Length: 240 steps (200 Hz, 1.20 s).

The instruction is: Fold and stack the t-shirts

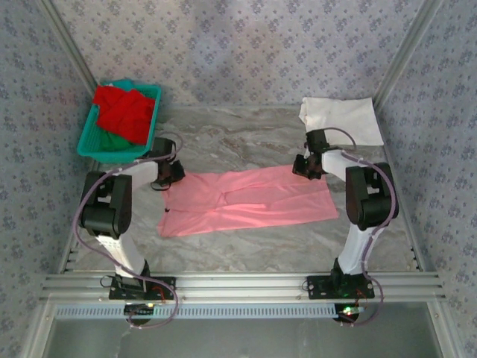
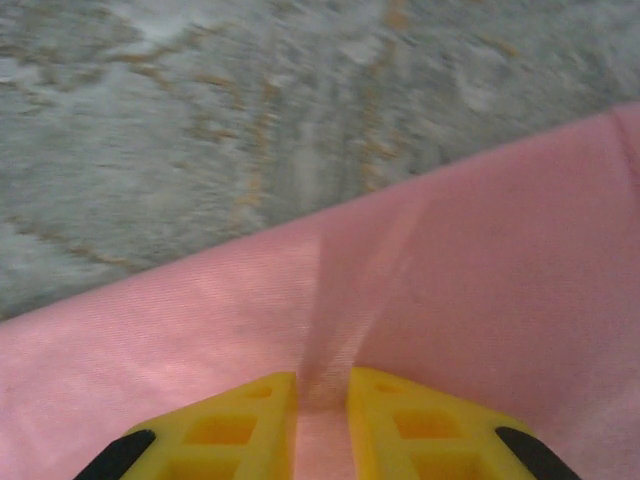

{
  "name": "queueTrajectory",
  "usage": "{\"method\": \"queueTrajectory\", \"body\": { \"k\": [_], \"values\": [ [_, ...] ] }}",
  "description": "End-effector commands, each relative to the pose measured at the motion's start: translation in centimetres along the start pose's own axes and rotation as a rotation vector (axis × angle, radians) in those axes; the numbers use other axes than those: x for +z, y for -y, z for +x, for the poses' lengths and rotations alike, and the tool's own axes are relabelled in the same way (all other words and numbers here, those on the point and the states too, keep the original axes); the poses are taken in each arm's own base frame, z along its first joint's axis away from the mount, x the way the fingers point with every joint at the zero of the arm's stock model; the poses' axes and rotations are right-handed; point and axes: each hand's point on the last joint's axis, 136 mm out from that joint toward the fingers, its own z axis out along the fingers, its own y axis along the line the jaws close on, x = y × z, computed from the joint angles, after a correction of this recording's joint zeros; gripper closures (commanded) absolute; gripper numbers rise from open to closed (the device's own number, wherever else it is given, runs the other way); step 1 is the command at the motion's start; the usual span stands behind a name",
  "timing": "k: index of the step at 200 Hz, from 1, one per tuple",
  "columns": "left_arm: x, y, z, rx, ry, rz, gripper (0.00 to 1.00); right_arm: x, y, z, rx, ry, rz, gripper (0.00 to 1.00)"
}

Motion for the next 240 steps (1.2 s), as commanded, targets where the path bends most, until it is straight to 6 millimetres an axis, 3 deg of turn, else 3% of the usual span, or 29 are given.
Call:
{"method": "queueTrajectory", "body": {
  "k": [1, 32, 59, 86, 113, 131, 181, 198, 215, 240],
  "values": [
    [-0.6, -1.7, 0.8, -0.073, -0.009, -0.028, 0.92, 0.4, 2.5, 1.0, 0.114, -0.039, 0.055, 0.77],
    [-1.7, -2.7, 2.1, -0.094, -0.008, -0.041, 0.96, 0.4, 4.6, 1.2, 0.209, -0.007, 0.065, 0.78],
    [-1.8, -3.6, 3.4, -0.086, -0.027, -0.061, 0.94, -0.1, 5.5, 1.2, 0.257, 0.021, 0.061, 0.76],
    [-2.1, -3.0, 2.8, -0.060, -0.002, -0.036, 0.89, -0.5, 4.3, 0.8, 0.228, 0.028, 0.009, 0.74],
    [-3.0, -0.3, 0.6, -0.021, 0.046, 0.055, 0.89, -1.4, 3.6, 0.5, 0.237, 0.049, -0.001, 0.73],
    [-3.1, 0.5, -0.7, -0.013, 0.065, 0.058, 0.91, -2.2, 3.9, 0.2, 0.276, 0.088, -0.023, 0.73],
    [-4.5, 1.7, -2.8, -0.019, 0.124, 0.087, 0.93, -6.1, 2.8, -1.3, 0.225, 0.190, -0.068, 0.69],
    [-4.5, 1.7, -2.9, -0.015, 0.120, 0.087, 0.91, -7.1, 2.3, -1.6, 0.164, 0.209, -0.039, 0.68],
    [-3.9, 2.0, -2.4, -0.021, 0.082, 0.093, 0.99, -7.0, 1.6, -1.4, 0.104, 0.177, -0.041, 0.68],
    [-2.8, 2.5, -1.5, -0.032, 0.055, 0.107, 0.99, -6.8, -0.2, -1.0, 0.010, 0.144, -0.056, 0.68]
  ]
}}
